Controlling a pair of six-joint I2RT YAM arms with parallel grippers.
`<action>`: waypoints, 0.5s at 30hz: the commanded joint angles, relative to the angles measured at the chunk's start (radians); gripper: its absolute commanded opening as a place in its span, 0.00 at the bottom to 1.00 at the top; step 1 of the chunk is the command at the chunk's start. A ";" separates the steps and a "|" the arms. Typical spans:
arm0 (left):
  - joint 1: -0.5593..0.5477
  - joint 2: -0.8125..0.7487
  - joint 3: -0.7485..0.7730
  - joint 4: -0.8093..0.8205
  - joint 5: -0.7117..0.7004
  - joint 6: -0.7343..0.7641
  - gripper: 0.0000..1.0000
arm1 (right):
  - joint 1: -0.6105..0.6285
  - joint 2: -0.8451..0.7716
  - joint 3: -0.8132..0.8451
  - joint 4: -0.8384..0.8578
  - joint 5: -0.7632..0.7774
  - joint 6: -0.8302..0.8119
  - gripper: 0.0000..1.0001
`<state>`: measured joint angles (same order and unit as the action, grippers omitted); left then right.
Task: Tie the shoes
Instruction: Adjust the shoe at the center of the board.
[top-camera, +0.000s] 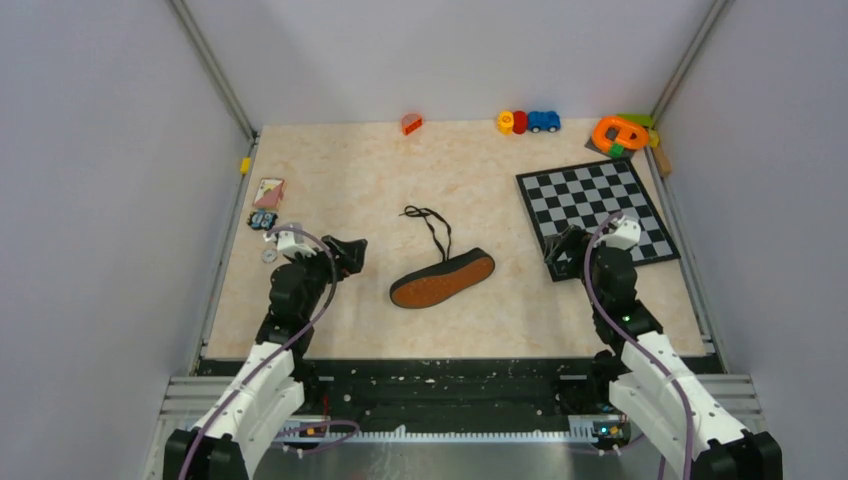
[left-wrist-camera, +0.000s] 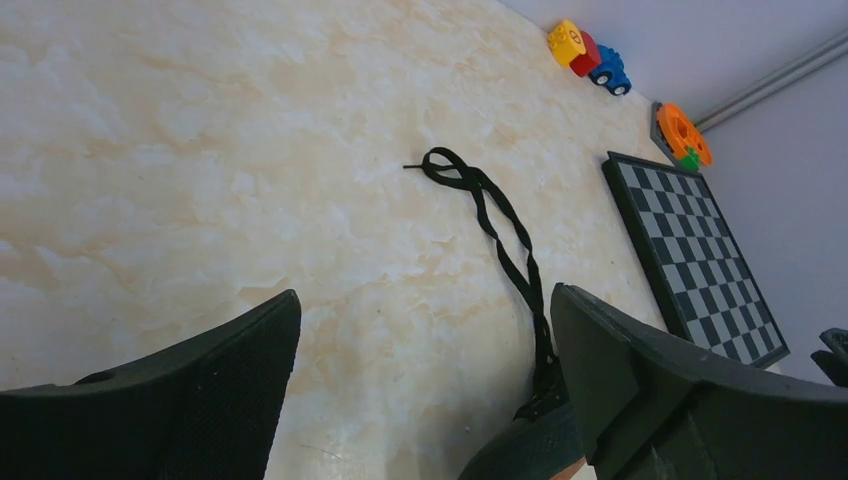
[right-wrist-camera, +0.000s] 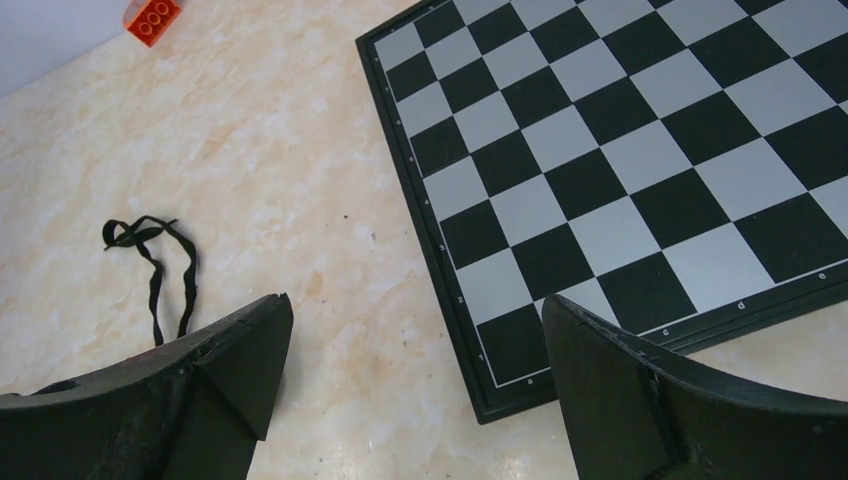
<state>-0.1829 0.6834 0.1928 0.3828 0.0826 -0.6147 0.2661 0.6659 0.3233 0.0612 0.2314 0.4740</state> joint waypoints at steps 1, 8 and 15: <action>0.000 0.009 0.045 -0.054 -0.073 -0.069 0.98 | -0.004 0.003 0.017 0.003 0.056 0.015 0.99; -0.001 0.038 0.018 0.036 0.107 0.032 0.97 | -0.003 0.042 0.042 -0.026 0.066 0.052 0.99; -0.003 0.230 0.081 0.081 0.292 0.049 0.90 | 0.063 0.206 0.238 -0.286 0.016 0.278 0.99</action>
<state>-0.1833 0.8265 0.2081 0.4000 0.2253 -0.5983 0.2768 0.7956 0.4049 -0.0628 0.2485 0.5919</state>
